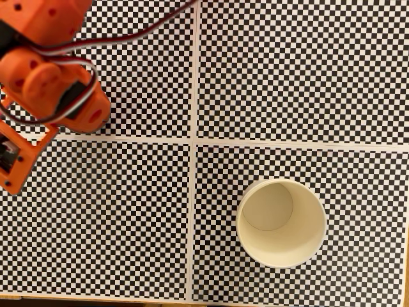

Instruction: Grasp basketball and place into cup.

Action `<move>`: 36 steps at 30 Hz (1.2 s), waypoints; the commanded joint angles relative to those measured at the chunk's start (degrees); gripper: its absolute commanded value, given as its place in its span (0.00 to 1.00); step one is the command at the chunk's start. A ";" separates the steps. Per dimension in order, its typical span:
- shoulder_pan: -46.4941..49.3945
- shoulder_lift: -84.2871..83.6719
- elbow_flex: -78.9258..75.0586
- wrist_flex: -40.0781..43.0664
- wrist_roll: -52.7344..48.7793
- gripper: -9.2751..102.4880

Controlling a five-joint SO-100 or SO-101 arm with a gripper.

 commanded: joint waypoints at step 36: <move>-0.97 -13.54 -11.43 -0.44 3.34 0.62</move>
